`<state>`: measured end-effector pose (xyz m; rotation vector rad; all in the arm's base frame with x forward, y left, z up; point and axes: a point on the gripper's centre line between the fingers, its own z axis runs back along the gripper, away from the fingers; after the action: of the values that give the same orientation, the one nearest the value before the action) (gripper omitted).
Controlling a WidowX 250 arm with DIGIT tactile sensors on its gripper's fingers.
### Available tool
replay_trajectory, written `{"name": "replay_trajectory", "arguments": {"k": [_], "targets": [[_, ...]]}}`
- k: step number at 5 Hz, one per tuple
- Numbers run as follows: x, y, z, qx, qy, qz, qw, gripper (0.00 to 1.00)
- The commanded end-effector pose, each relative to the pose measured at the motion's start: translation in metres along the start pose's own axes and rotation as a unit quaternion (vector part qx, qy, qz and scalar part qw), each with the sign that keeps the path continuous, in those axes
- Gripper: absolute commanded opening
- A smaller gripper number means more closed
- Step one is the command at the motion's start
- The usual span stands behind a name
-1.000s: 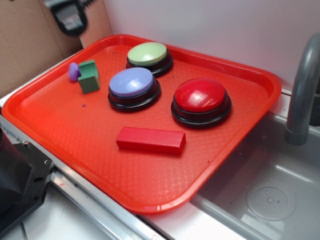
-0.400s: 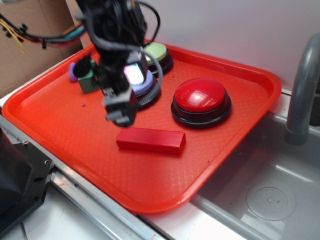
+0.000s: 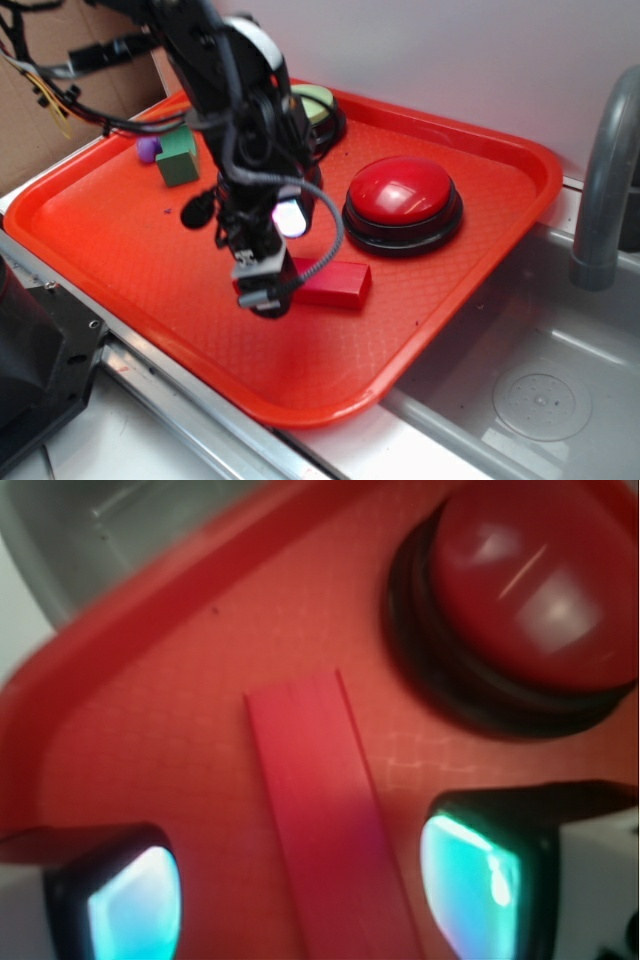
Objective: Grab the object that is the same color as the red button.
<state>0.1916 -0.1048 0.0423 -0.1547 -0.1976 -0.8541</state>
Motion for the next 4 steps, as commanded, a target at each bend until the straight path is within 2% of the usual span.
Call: {"name": "replay_trajectory", "arguments": {"k": [1,2,3,4], "targets": [[-0.0003,-0.0006,-0.0094,0.029,0.013,-0.001,0.999,1.00],[0.0003,-0.0005,-0.0161,0.011,-0.006,-0.001,1.000,1.00],[0.0011,-0.0005,-0.0162,0.025,0.005,0.012,1.000,0.00],[0.0017,-0.0010,-0.0191,0.031,0.014,0.012,0.999,0.00]]}}
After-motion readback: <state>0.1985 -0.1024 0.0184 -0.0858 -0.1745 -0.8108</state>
